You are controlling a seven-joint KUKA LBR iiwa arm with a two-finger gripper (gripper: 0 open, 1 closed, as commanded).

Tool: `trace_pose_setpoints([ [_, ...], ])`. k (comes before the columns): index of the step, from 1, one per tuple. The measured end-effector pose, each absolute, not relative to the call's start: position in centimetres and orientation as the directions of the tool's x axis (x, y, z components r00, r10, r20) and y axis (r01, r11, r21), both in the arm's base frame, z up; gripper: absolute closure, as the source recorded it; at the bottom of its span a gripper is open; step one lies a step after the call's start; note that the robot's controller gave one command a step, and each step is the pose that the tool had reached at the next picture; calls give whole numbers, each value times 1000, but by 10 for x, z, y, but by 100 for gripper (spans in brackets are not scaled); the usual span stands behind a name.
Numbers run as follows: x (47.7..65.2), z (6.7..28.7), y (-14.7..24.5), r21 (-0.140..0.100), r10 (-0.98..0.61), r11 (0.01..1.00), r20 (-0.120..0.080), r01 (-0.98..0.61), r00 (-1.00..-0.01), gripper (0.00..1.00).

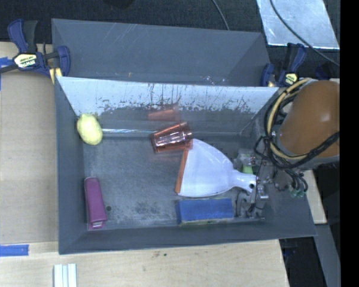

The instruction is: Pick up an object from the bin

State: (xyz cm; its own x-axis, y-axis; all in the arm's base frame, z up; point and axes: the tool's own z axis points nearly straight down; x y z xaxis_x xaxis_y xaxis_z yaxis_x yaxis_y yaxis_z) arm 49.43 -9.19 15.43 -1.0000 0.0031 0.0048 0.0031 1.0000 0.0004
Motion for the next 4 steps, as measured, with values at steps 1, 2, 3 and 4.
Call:
trace_pose_setpoints([
  [1, 496, 158, -92, -1, 0, 1000, -3, 0, -1000, 0],
  [2, 520, 131, -159, -2, 82, 997, -6, 82, -997, 0],
  [3, 540, 101, -156, 0, -70, 998, -11, -70, -998, 0],
  [4, 525, 126, -159, -1, 230, 973, -11, 230, -973, 0],
])
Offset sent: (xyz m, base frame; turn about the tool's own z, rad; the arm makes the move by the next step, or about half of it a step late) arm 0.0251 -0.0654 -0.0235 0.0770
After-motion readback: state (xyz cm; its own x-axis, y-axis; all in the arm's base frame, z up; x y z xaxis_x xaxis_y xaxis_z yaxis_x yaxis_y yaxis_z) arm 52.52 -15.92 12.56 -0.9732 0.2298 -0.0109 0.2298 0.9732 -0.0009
